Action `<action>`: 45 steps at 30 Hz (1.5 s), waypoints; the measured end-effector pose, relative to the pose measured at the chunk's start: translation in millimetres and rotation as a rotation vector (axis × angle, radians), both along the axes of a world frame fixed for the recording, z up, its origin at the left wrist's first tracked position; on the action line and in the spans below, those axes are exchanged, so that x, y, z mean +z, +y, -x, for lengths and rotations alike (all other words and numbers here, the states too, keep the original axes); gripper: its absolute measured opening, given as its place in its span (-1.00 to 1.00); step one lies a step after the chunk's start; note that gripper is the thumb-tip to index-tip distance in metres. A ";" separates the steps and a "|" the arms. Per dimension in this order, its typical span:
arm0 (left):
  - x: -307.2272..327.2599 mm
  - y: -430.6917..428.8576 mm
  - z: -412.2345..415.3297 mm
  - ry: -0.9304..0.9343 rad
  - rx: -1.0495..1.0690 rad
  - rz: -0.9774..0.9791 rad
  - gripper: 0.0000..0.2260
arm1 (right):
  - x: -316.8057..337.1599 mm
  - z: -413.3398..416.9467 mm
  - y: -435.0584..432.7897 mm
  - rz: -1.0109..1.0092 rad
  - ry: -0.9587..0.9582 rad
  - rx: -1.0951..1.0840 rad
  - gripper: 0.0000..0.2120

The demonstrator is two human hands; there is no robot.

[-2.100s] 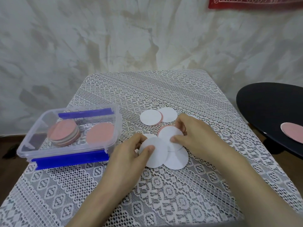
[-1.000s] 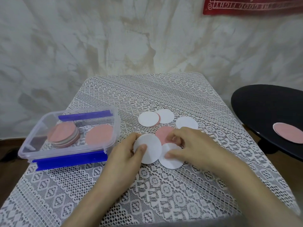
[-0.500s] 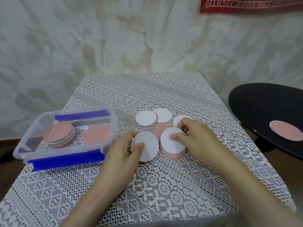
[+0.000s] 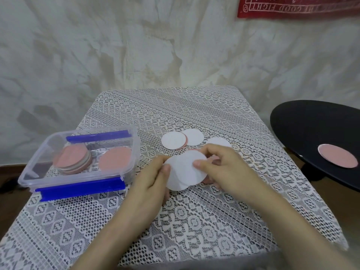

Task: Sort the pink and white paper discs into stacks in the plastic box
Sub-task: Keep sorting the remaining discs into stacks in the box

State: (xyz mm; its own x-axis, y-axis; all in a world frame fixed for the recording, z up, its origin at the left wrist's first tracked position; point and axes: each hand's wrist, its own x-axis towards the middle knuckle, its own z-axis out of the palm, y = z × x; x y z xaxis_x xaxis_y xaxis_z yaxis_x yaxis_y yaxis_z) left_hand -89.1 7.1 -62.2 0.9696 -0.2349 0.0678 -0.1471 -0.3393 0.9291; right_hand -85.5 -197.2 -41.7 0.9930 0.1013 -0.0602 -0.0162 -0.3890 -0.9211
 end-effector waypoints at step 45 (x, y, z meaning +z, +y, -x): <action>12.3 31.1 23.8 -0.274 0.067 -0.197 -0.98 | -4.2 25.3 40.3 0.291 -0.360 0.103 -0.86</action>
State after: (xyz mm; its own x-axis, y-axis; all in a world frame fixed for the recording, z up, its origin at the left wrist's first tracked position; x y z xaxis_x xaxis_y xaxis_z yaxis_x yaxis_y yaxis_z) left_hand -112.8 38.3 -49.9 0.9354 -0.2059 0.2876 -0.3536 -0.5255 0.7739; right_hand -110.8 -156.9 -45.9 0.9415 0.2307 0.2456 0.3367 -0.6144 -0.7136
